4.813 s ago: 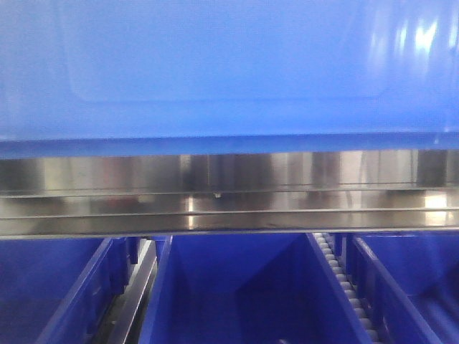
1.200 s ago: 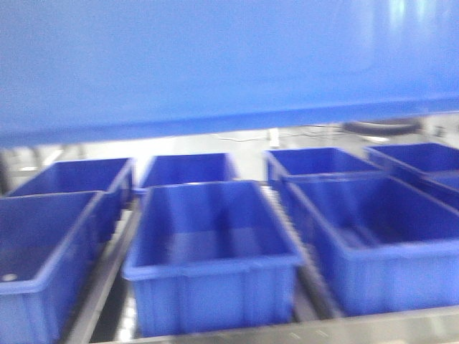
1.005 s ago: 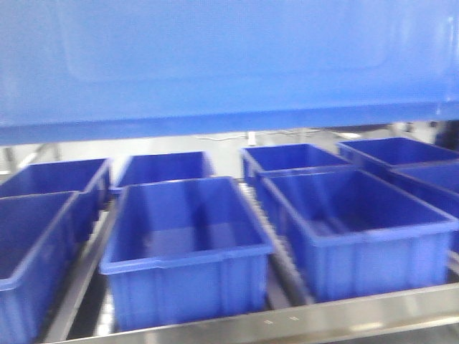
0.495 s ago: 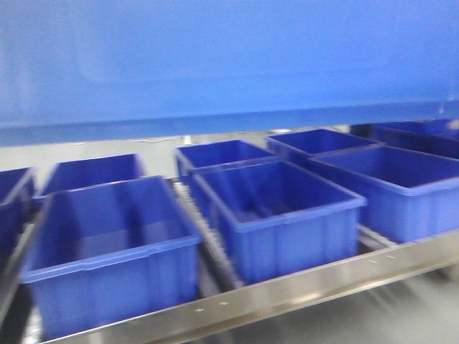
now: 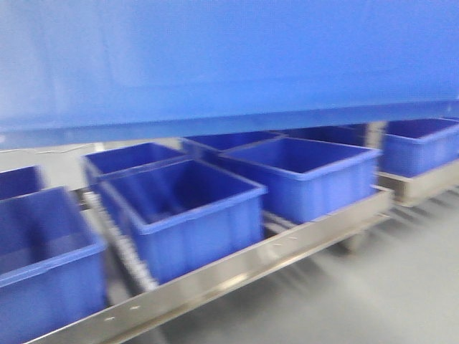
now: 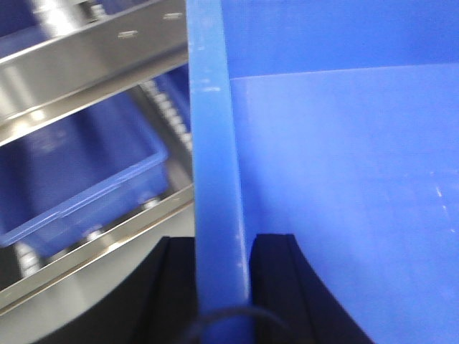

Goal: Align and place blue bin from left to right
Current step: 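Turn the base away from the shelf while holding the bin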

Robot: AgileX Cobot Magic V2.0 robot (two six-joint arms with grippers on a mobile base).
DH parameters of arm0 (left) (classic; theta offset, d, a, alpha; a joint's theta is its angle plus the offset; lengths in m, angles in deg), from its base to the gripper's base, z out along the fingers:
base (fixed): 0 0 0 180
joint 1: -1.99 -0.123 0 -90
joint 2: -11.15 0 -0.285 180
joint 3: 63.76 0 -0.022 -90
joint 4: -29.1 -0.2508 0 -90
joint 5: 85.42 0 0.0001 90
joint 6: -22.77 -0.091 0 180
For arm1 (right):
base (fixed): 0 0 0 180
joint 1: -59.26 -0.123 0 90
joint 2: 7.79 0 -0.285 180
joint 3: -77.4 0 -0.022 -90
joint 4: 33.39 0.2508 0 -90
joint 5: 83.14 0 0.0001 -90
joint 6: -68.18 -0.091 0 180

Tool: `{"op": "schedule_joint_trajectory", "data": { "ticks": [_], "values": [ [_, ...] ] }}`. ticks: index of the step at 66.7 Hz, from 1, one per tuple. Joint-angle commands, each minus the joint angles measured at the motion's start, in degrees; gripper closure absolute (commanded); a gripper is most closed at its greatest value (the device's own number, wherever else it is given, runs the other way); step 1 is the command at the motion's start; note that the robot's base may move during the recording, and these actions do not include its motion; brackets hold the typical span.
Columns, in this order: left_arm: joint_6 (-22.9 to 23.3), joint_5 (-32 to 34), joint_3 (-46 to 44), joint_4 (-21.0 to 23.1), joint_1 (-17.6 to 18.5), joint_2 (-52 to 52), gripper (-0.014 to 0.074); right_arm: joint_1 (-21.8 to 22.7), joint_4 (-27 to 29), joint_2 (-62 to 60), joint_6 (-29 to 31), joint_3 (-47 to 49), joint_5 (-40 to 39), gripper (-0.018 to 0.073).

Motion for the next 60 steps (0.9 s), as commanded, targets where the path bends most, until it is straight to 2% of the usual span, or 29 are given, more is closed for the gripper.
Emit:
{"op": "schedule_joint_trajectory", "data": {
  "ticks": [1,25,60],
  "values": [
    [-0.13,5.47,-0.57,0.63,1.1,0.46,0.0707,-0.58,-2.55,-0.3,0.3,0.69,-5.18,0.0637],
    [-0.13,5.47,-0.57,0.63,1.1,0.46,0.0707,-0.47,-2.55,-0.3,0.3,0.69,-4.52,0.0637],
    [-0.13,5.47,-0.57,0.63,1.1,0.46,0.0707,-0.47,-2.55,-0.3,0.3,0.69,1.94,0.0637]
  ]
}}
